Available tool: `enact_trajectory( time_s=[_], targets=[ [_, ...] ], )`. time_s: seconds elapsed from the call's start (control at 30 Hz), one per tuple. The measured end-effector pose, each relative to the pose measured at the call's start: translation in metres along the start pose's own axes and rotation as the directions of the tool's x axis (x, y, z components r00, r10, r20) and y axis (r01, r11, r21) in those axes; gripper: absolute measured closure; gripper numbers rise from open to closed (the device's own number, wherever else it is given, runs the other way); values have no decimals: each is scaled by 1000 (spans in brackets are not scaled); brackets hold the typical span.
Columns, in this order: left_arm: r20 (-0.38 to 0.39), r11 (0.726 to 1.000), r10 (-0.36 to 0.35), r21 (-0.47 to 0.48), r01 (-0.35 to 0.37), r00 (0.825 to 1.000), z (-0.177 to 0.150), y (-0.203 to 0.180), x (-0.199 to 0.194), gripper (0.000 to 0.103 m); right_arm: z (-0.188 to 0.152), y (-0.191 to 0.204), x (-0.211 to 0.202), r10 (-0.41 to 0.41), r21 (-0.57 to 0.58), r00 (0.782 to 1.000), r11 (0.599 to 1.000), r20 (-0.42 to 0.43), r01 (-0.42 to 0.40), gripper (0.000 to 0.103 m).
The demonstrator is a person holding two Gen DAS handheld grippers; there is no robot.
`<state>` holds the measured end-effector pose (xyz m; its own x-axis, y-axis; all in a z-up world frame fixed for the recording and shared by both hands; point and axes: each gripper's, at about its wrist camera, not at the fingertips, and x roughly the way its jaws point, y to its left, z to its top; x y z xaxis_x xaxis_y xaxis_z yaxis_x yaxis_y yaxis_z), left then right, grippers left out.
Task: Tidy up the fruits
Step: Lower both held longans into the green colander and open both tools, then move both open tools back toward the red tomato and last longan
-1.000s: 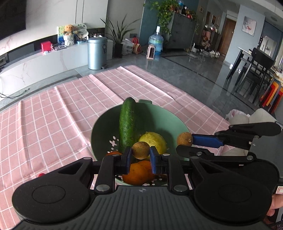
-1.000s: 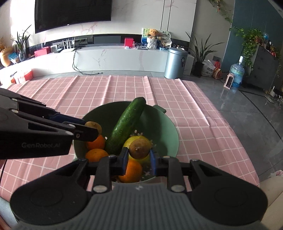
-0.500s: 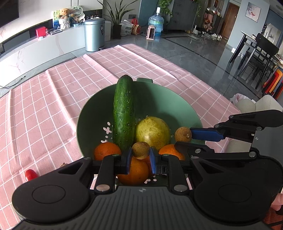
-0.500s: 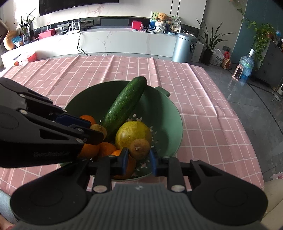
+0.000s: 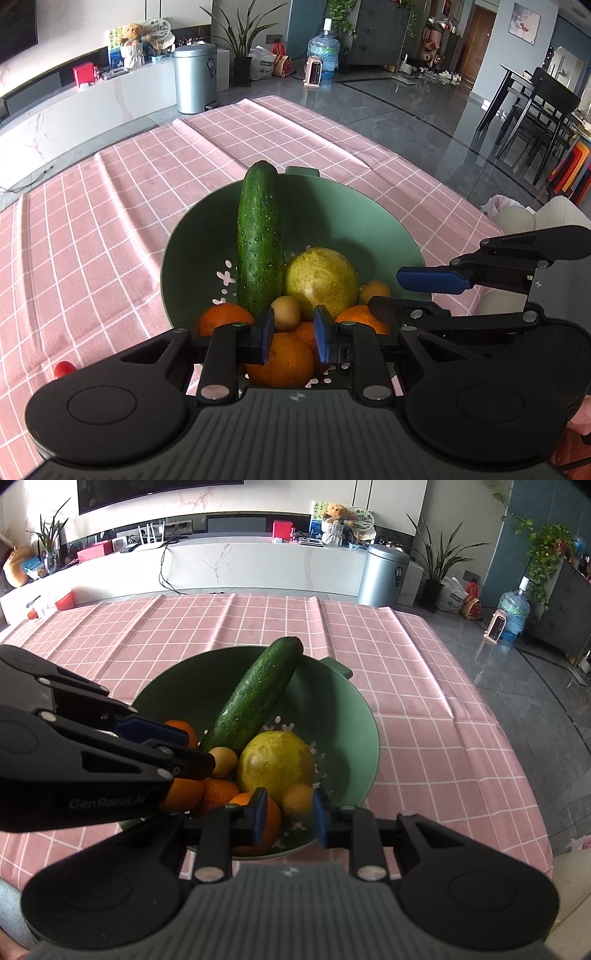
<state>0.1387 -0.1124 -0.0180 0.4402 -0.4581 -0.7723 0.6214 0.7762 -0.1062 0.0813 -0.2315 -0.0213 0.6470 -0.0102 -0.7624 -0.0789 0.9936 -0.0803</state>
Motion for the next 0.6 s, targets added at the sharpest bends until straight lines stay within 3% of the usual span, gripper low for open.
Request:
enact_trajectory(
  time_s=[0.1, 0.17, 0.37, 0.47, 0.6],
  targets=[
    [11, 1000, 3, 4, -3, 1000, 1, 0, -5, 72, 0, 1, -1, -10, -5, 1000, 1000, 0, 10, 79],
    [27, 1000, 7, 3, -7, 1000, 2, 0, -12, 69, 0, 1, -3, -20, -3, 1000, 1000, 6, 20, 70],
    [63, 999, 49, 11, -49, 997, 3, 4, -37, 67, 2, 2, -14, -37, 19, 998, 999, 42, 36, 66],
    [72, 998, 67, 13, -68, 995, 2, 7, -50, 66, 4, 5, -22, -28, 39, 997, 999, 67, 26, 59],
    [86, 995, 97, 7, -98, 991, -1, 16, -67, 65, 5, 13, -30, 15, 48, 994, 999, 104, -20, 57]
  ],
)
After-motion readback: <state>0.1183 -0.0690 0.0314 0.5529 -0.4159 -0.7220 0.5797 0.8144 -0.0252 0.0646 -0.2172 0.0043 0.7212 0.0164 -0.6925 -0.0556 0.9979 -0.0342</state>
